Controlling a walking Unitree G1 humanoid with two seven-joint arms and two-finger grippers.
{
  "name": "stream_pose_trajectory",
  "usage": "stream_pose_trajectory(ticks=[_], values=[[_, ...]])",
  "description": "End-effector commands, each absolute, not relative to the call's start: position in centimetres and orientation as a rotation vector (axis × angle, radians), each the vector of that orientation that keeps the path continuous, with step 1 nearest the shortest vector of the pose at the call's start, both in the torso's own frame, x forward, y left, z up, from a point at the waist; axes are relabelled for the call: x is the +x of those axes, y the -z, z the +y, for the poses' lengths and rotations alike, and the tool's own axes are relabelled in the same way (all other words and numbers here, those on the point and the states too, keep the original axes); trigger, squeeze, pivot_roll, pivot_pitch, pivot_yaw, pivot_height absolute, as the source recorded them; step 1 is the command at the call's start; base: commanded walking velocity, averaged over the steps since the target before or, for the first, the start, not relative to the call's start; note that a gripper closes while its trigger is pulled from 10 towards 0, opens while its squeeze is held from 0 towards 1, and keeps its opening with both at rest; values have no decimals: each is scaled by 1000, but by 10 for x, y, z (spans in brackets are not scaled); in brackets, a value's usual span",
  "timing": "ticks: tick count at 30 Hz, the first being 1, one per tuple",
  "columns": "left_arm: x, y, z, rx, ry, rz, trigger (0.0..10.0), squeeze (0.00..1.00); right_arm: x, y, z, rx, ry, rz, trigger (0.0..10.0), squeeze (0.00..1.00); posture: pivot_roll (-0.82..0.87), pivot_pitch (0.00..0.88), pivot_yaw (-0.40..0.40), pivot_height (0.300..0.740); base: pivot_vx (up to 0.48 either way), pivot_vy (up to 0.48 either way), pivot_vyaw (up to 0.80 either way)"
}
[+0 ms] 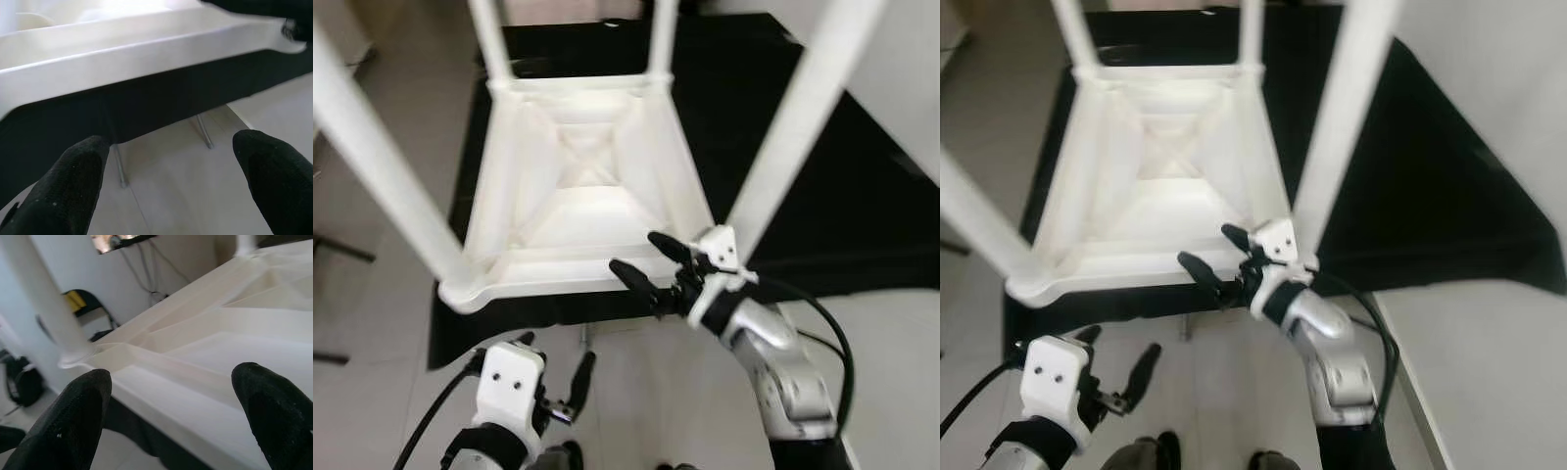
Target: Building children table
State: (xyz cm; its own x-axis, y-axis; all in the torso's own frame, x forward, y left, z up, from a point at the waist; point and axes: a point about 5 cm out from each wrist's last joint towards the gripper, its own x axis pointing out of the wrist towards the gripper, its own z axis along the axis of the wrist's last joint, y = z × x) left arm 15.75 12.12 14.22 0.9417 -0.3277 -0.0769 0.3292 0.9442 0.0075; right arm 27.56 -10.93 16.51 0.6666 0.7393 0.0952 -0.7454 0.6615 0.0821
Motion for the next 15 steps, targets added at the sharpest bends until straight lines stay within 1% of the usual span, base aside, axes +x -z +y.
stream_pose_trajectory(ticks=[1,3,4,10,11,12,13,14,15], values=[[156,-140,120,15,362,77,10000,0,269,-167,-110,130,-887,-56,10000,0,-52,149,4,740,0,0,800],[156,-141,119,4,393,71,10000,0,263,-168,-113,118,-938,-51,10000,0,-57,145,9,740,0,0,800],[156,-142,118,2,406,70,10000,0,261,-166,-115,82,-966,-35,10000,0,-61,144,12,740,0,0,800],[158,-140,118,-1,426,74,10000,0,262,-161,-122,18,-973,3,10000,0,-62,141,8,740,0,0,800],[159,-140,118,-1,430,73,10000,0,264,-160,-123,-20,-979,19,10000,0,-67,138,7,740,0,0,0],[159,-140,118,-1,430,73,10000,0,264,-160,-123,-20,-979,19,10000,0,-67,138,7,740,0,0,0],[159,-139,118,-1,435,71,10000,0,264,-156,-126,-73,-1012,56,10000,0,-69,137,6,740,0,0,0],[159,-139,118,-1,435,71,10000,0,264,-156,-126,-73,-1012,56,10000,0,-69,137,6,740,0,0,0],[160,-139,118,0,439,70,10000,0,265,-153,-129,-123,-1033,80,10000,0,-68,136,4,740,0,0,0]])
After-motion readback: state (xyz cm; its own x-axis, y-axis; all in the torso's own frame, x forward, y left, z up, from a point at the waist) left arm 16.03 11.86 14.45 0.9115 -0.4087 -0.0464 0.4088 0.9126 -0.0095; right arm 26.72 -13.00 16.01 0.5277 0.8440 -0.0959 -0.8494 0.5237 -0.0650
